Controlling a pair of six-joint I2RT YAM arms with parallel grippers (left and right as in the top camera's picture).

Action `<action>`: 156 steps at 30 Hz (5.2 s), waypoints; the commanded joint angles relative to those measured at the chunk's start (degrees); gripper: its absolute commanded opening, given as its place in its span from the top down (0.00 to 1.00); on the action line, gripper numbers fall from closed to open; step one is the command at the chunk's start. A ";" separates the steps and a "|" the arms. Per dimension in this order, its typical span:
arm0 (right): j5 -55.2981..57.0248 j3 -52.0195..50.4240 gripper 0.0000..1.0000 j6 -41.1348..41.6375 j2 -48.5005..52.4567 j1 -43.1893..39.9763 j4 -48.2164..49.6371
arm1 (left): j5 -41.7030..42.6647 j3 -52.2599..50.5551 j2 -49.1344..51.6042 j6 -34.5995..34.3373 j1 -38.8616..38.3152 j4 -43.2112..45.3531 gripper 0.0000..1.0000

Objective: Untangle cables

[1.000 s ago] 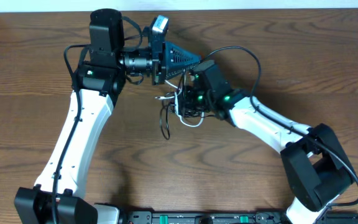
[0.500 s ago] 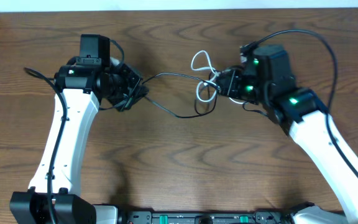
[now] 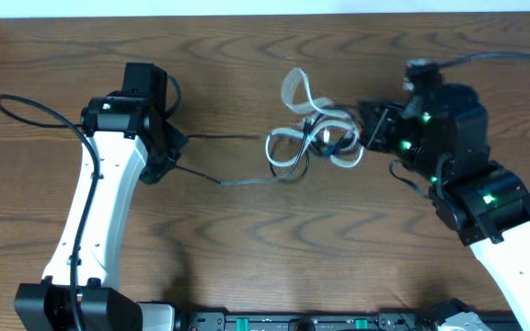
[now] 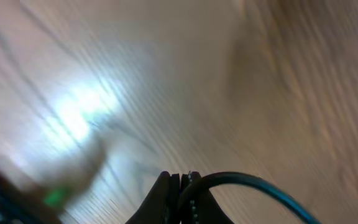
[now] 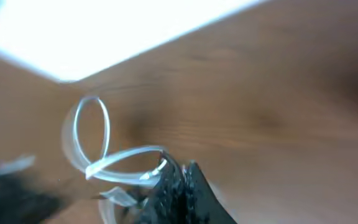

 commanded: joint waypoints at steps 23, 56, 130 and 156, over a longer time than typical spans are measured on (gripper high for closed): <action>16.61 0.11 0.85 9.84 6.51 -5.62 -13.51 | -0.48 0.50 -0.81 -1.27 4.11 2.54 0.92; -27.34 0.35 0.99 -6.34 40.06 9.14 8.11 | 22.23 0.50 -0.81 18.73 4.11 10.99 0.93; -32.85 11.23 0.01 -20.94 39.71 4.87 17.57 | 67.41 0.63 -15.87 -35.32 9.18 74.82 0.92; -51.74 11.45 0.99 19.34 21.11 -10.64 30.01 | 42.82 0.57 -13.62 0.00 9.22 28.74 0.92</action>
